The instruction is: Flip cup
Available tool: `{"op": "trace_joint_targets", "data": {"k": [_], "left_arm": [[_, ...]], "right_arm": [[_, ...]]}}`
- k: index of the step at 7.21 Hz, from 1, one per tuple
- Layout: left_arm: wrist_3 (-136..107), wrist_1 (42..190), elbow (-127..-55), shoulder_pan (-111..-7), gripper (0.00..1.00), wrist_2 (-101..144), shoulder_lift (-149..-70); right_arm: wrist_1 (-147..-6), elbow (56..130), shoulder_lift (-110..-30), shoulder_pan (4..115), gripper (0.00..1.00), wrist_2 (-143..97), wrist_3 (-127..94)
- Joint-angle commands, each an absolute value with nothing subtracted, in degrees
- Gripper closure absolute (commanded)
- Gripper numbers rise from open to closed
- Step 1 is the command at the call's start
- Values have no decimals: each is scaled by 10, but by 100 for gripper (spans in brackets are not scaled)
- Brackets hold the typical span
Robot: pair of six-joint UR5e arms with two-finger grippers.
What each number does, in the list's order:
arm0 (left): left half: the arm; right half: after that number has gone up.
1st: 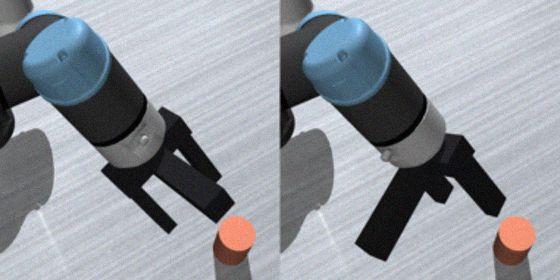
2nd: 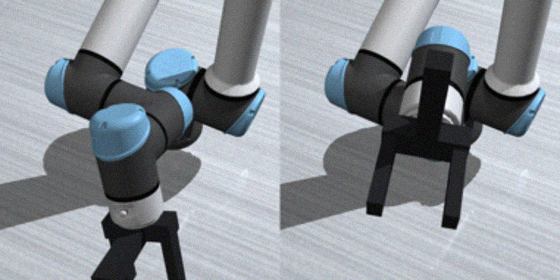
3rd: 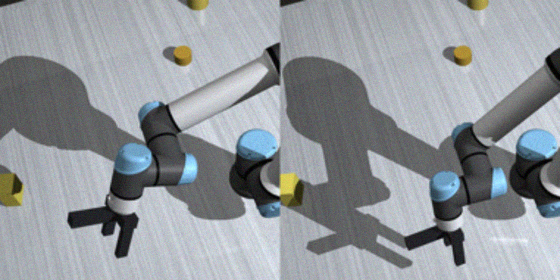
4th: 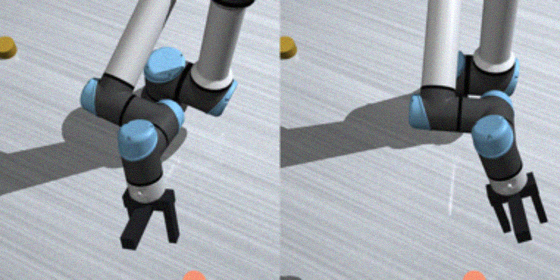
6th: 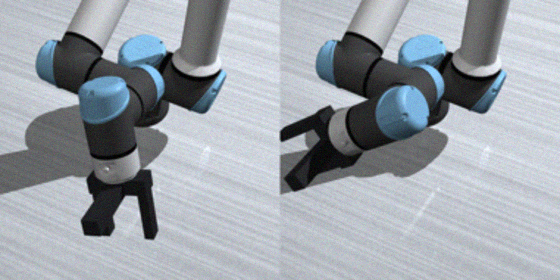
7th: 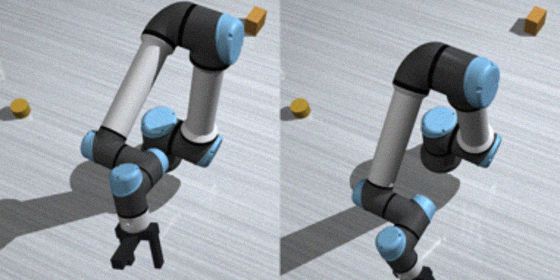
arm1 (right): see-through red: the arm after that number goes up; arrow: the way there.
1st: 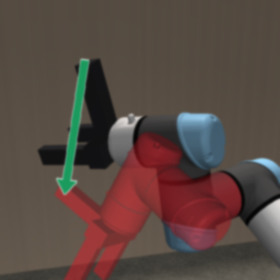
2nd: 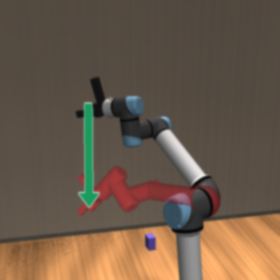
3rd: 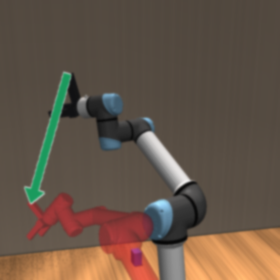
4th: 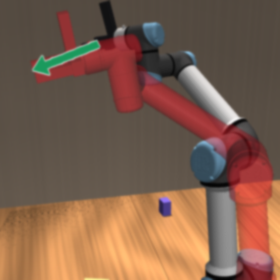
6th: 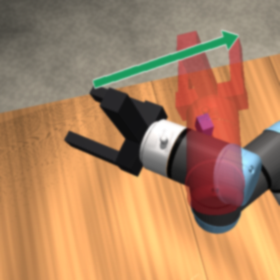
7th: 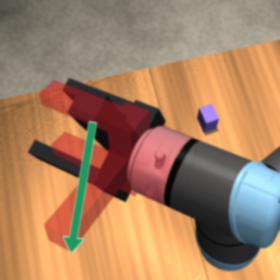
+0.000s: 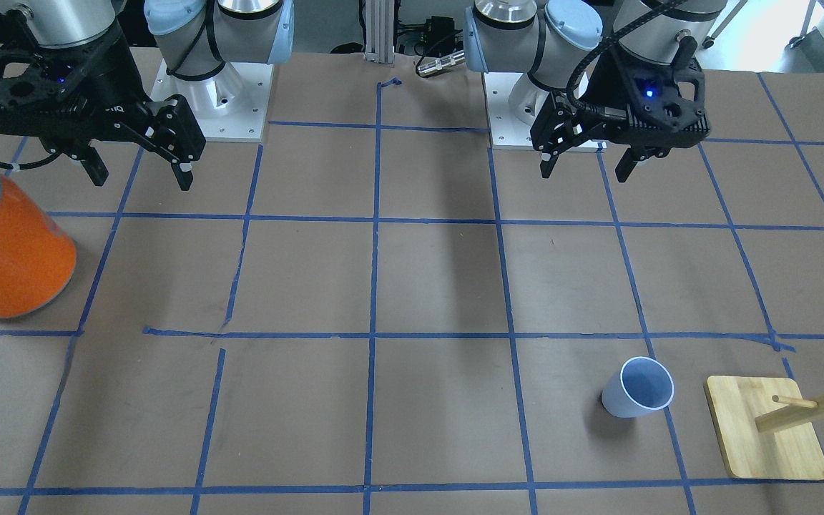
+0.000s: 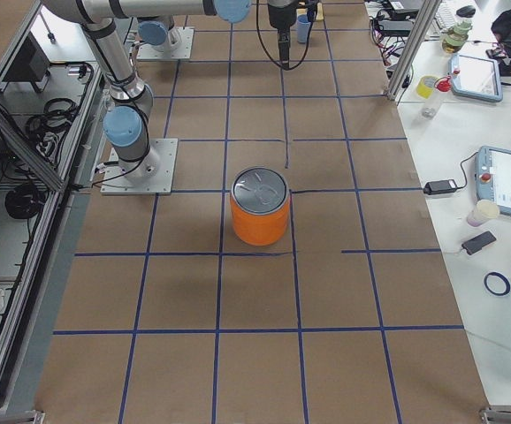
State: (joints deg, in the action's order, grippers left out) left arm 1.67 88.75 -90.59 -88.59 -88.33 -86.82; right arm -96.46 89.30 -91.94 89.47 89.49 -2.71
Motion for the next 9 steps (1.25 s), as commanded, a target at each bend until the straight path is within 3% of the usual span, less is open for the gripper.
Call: {"op": "trace_joint_targets", "data": {"k": [1, 9], "left_arm": [[17, 887, -906, -886, 0, -883, -868], [16, 886, -907, -889, 0, -882, -875]], "right_arm": [[-964, 893, -919, 895, 0, 895, -27], [-964, 893, -920, 895, 0, 896, -25]]}}
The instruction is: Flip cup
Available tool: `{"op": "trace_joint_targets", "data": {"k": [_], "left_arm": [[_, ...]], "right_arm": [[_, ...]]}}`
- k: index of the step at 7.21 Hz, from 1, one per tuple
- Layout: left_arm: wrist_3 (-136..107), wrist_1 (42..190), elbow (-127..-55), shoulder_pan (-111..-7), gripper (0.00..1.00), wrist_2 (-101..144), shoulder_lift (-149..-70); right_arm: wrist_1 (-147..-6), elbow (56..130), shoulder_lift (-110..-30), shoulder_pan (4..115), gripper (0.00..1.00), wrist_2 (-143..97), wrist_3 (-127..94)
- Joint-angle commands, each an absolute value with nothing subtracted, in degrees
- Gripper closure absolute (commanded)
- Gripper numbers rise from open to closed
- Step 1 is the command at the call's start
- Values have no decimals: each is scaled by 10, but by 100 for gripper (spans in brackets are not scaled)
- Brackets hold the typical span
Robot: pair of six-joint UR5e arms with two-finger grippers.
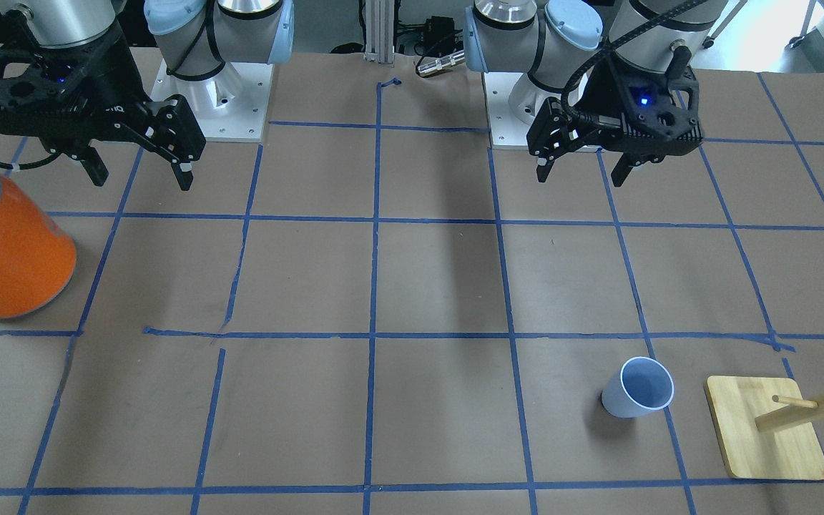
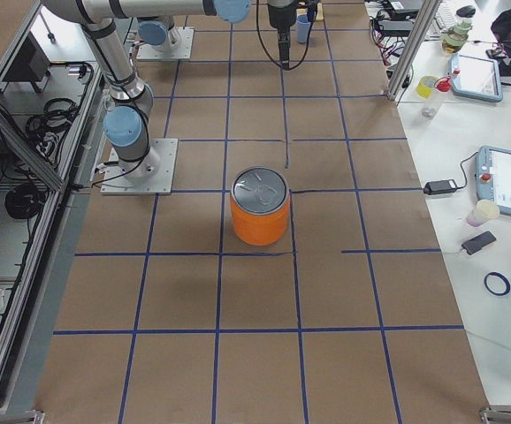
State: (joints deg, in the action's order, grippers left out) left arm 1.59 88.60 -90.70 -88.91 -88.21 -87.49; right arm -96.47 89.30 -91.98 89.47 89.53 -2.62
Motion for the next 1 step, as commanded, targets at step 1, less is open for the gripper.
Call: {"op": "trace_joint_targets", "data": {"k": [1], "left_arm": [[16, 886, -907, -889, 0, -882, -875]], "right_arm": [[-964, 893, -919, 895, 0, 896, -26]]}}
